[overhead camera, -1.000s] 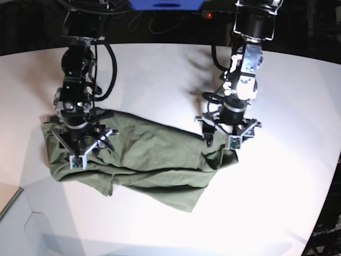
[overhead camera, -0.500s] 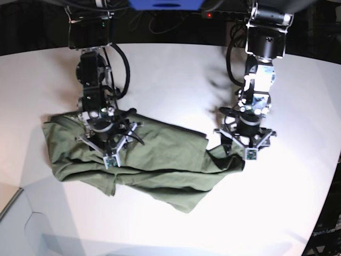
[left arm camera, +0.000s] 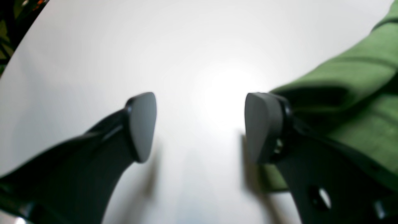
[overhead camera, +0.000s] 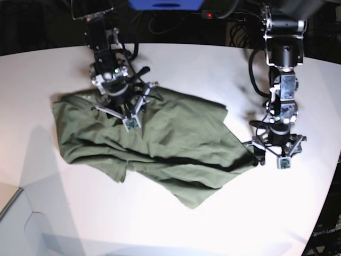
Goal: Layout the t-shirt on the table in an organized manner, then fold the t-shirt properly
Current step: 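Grasp the shirt edge with the right gripper and pull it back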
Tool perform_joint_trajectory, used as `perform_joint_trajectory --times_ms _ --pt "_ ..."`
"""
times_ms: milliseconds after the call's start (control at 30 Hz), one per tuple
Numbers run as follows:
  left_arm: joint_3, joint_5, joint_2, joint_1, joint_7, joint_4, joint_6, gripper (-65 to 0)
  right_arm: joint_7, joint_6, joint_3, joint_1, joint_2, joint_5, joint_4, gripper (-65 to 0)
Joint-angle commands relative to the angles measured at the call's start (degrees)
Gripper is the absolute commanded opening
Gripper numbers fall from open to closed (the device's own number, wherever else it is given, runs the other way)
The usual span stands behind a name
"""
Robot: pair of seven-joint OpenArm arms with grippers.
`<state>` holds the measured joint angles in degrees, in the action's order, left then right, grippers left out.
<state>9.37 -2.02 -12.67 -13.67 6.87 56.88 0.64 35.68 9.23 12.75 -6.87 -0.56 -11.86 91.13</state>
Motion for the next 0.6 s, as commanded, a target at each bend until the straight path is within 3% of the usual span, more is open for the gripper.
perform_joint_trajectory --times_ms 0,100,267,567 --pt "0.26 0.04 -1.00 -1.23 -1.29 1.62 -0.42 -22.1 -1.09 0.22 1.18 -0.91 -0.98 -0.05 3.68 -34.7" --pt "0.26 0.04 -1.27 -1.23 -1.29 2.77 -0.42 -22.1 -1.09 0.22 3.64 -4.77 -4.23 0.03 10.54 -34.7" --pt "0.35 0.04 -1.27 -0.35 -1.12 7.60 -0.42 -22.1 -1.00 0.22 3.82 -5.39 -6.08 0.12 17.83 -34.7" --pt "0.35 0.04 -1.27 7.91 -1.03 18.41 -0.42 -22.1 -1.00 0.22 4.26 1.73 -6.08 0.21 9.75 -34.7"
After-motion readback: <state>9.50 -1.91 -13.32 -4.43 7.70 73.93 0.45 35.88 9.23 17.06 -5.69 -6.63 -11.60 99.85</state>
